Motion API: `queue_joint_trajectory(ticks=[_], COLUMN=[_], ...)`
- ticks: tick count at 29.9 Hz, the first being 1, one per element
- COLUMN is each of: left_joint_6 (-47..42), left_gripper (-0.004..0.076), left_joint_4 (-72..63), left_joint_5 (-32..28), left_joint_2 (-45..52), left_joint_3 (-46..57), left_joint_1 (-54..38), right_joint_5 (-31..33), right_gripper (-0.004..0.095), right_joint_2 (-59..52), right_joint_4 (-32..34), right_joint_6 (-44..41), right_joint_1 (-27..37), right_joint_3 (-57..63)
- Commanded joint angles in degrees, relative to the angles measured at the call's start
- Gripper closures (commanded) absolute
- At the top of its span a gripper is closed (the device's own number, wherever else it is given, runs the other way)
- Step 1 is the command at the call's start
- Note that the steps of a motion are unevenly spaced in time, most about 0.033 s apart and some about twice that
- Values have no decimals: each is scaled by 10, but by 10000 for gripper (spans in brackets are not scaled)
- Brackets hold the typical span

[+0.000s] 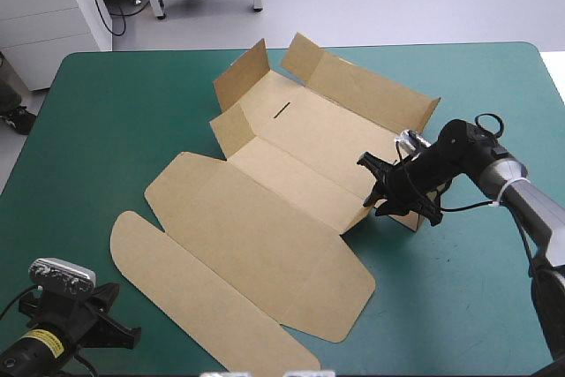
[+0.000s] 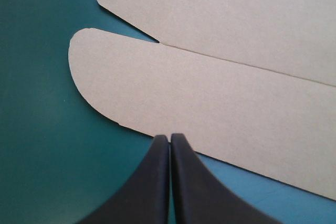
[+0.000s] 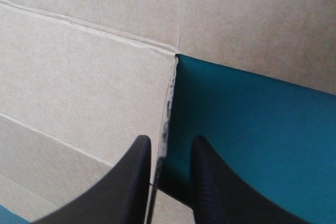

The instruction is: Fold the box

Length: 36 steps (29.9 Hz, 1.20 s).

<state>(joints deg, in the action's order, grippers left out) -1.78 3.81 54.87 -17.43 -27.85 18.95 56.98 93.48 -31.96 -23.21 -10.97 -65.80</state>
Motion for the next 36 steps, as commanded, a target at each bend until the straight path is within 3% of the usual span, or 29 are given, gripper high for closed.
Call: queue_joint_trajectory(ticks=[1,4,18,29,36], left_joint_6=[-1,-1,-1,1,1], left_gripper=[731,731,731,731,731], left_joint_4=[-3,-3,-3,-3,-3], left_joint_5=[-36,-36,-37,-36,-36], left_joint_2=[-7,-7,-7,-7,-7], left_joint_3=[-15,-15,-15,-15,-15], left_joint_1=[1,1,1,1,1], right_joint_5=[-2,5,-7,11,56], right_gripper=[802,924,911,909,909], right_joint_2=[-21,-21,-21,-21,-20], right_joint_4=[-22,-23,-22,25,117], right_joint_6=[1,1,80,80,87], right_joint_1=[-1,-1,-1,-1,-1], right_joint_3=[-17,-17,-18,-59,-88])
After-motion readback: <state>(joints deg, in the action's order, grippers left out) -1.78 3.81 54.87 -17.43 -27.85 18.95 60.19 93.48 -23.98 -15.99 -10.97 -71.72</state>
